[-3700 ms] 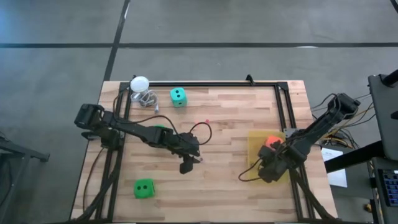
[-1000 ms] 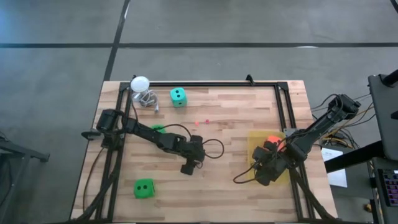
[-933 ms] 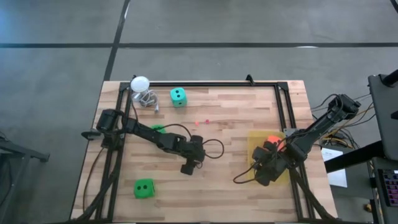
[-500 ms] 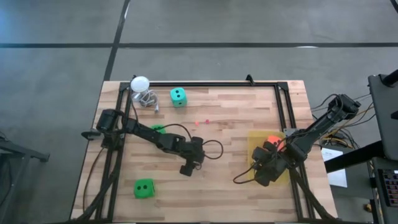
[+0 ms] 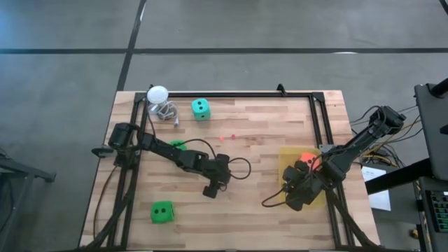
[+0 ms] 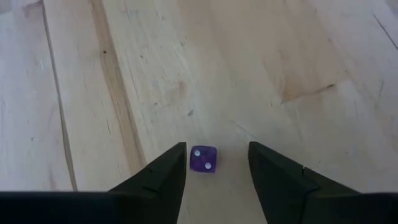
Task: Pick & Place Dice
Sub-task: Put the small violet dice into the yellow bin
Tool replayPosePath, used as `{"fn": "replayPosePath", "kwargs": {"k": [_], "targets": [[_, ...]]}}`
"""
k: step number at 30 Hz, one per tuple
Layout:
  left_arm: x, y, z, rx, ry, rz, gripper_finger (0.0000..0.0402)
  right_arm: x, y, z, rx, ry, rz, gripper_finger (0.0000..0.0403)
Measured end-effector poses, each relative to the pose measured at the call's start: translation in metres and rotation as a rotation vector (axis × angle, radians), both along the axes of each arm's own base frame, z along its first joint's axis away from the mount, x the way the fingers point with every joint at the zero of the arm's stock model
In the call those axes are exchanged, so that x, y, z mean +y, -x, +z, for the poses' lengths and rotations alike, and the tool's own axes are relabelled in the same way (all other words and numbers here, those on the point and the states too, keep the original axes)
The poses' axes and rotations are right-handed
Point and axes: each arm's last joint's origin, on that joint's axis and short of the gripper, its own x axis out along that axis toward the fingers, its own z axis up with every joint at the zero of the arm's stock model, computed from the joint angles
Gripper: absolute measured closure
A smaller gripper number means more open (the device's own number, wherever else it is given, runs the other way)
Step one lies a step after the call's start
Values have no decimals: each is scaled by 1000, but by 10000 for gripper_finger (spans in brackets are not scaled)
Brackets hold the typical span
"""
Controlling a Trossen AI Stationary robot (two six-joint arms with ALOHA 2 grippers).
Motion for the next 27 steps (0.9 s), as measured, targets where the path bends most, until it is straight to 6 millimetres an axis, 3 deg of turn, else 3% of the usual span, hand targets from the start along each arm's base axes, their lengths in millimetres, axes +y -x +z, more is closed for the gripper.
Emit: {"fn": "replayPosePath", "kwargs": {"k": [27], "targets": [[1,-2,-9,21,21,-5,284,2,-2,1,-20,-16,4,314]]}}
